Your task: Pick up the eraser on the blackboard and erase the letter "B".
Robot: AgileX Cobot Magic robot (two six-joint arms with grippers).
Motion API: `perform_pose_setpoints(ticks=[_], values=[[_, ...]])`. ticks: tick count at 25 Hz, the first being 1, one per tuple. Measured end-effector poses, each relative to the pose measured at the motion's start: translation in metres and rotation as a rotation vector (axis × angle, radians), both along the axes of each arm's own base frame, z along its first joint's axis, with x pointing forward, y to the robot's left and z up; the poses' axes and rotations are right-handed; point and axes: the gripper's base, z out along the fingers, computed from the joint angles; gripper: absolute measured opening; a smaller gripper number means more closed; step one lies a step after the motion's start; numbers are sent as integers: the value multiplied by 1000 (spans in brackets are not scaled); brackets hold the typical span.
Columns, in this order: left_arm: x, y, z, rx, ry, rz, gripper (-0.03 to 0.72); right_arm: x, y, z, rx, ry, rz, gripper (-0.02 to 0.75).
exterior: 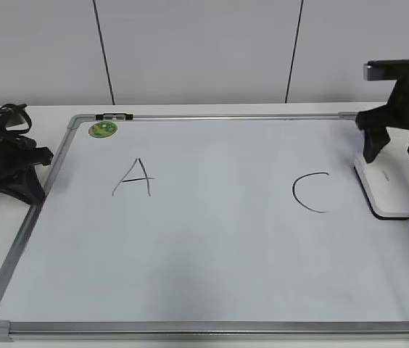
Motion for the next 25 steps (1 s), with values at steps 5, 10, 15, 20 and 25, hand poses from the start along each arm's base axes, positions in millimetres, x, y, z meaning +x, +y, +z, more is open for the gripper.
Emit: perform_pose_setpoints(ticks=[5,10,15,20,25], values=[[0,0,0,-1,4,-1,65,3,2,47,14,-51,43,606],[-1,0,2,2,27,-20,291,-9,4,86,28,-122,64,596],[4,-1,41,-6,-14,-51,445,-19,6,110,44,-175,82,596],[-13,-3,108,-15,-91,-85,459,-38,10,146,73,-260,98,595],[-47,-2,171,5,-157,-95,447,-71,11,178,76,-323,103,593]])
